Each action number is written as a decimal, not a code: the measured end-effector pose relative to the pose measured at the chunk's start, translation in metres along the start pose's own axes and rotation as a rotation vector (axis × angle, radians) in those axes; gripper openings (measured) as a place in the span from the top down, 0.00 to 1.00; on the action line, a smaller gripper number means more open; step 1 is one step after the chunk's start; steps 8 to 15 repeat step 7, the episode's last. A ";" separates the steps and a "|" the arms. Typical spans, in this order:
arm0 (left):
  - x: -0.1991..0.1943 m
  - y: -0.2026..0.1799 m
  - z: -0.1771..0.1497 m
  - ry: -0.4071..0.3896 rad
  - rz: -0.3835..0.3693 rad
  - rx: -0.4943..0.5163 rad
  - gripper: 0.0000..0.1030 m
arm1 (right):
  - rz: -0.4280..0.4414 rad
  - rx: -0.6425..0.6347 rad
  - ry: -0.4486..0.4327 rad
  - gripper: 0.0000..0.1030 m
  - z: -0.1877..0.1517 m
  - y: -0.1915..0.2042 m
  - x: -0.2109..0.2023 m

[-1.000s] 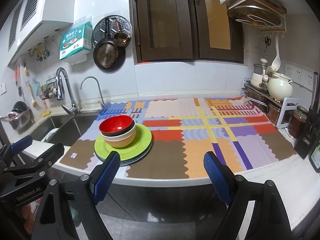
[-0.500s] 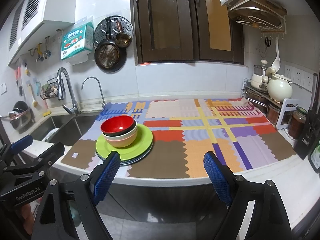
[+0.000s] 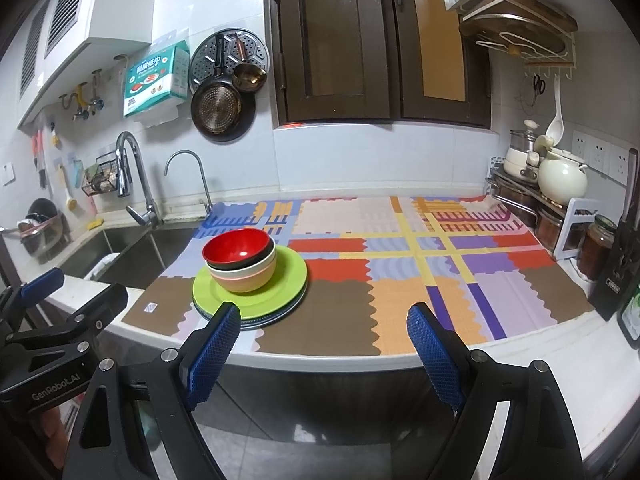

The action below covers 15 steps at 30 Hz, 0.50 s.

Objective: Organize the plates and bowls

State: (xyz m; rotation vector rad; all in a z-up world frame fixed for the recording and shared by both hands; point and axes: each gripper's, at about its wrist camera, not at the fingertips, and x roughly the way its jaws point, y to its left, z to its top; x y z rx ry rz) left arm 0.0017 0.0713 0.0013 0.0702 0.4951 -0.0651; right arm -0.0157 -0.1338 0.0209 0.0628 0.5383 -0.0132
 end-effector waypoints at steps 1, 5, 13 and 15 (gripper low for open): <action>0.000 0.000 0.000 0.000 0.000 0.000 0.00 | 0.000 0.000 -0.001 0.16 0.000 0.000 0.000; 0.002 0.001 0.001 0.006 -0.002 -0.002 0.00 | 0.000 -0.001 0.000 0.16 0.000 0.001 0.000; 0.003 0.002 0.001 0.008 -0.002 -0.004 0.00 | 0.002 -0.001 0.002 0.16 0.000 0.001 0.001; 0.003 0.002 0.001 0.008 -0.002 -0.004 0.00 | 0.002 -0.001 0.002 0.16 0.000 0.001 0.001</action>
